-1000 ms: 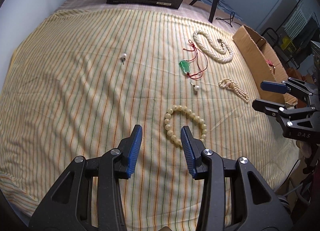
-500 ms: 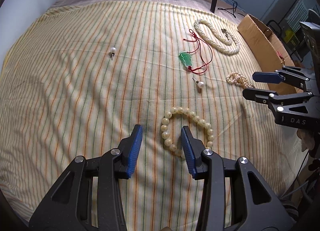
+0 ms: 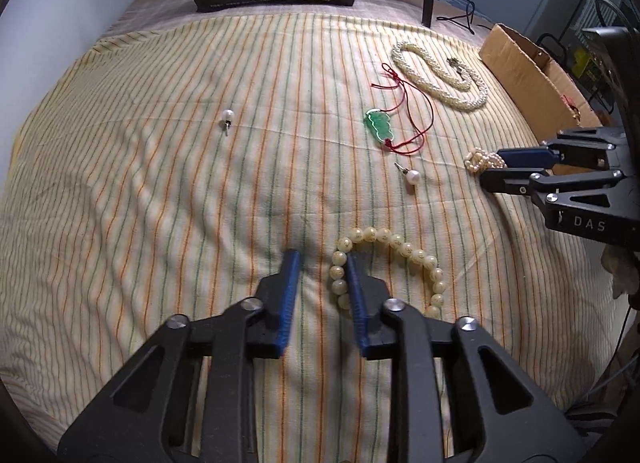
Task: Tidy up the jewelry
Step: 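Grasp the cream bead bracelet with the left tool while the right tool grasps the pearl bracelet, then lift and carry the bead bracelet with the left tool while the right tool carries the pearls to the box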
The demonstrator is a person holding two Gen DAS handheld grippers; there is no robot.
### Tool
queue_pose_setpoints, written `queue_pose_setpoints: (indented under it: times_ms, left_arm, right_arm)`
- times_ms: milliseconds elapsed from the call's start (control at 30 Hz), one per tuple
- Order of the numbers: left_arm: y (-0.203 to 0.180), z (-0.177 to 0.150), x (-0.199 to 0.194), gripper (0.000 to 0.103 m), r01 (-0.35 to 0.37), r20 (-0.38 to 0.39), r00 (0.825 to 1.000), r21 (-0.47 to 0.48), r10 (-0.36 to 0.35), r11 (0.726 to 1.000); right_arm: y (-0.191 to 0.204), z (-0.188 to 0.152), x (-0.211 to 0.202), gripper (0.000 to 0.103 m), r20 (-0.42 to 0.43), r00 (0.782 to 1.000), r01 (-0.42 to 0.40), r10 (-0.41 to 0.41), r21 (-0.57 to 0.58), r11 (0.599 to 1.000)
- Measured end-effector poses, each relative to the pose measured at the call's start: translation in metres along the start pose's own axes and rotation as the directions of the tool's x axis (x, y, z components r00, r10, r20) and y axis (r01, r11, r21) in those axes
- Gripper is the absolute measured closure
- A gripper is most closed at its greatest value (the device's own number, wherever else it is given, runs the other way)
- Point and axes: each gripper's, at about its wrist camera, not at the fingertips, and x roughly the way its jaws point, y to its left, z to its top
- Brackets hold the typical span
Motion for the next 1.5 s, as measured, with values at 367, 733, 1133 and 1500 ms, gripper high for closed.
queue_pose_setpoints:
  times_ms: [367,733,1133,1500]
  left_arm:
    - [0.01,-0.003,-0.009,0.098,0.044,0.006,0.999,-0.079,-0.044,0.996]
    - [0.009,-0.011,-0.032,0.098,0.054,0.034,0.998,-0.065,-0.052,0.996]
    - [0.0,-0.008,-0.071,0.098,0.066,0.103,0.993,-0.039,-0.062,0.997]
    - [-0.017,-0.003,-0.098,0.098,0.101,0.15,0.984,-0.009,-0.099,0.995]
  right_arm:
    - [0.005,-0.006,-0.006,0.096,0.045,0.999,-0.012,0.009,0.057,0.998]
    - [0.011,-0.031,-0.035,0.098,0.131,0.989,-0.086,0.068,0.142,0.986]
    - [0.008,-0.04,-0.087,0.098,0.227,0.97,-0.128,0.084,0.187,0.974]
    - [0.004,-0.052,-0.143,0.098,0.318,0.946,-0.129,0.06,0.201,0.971]
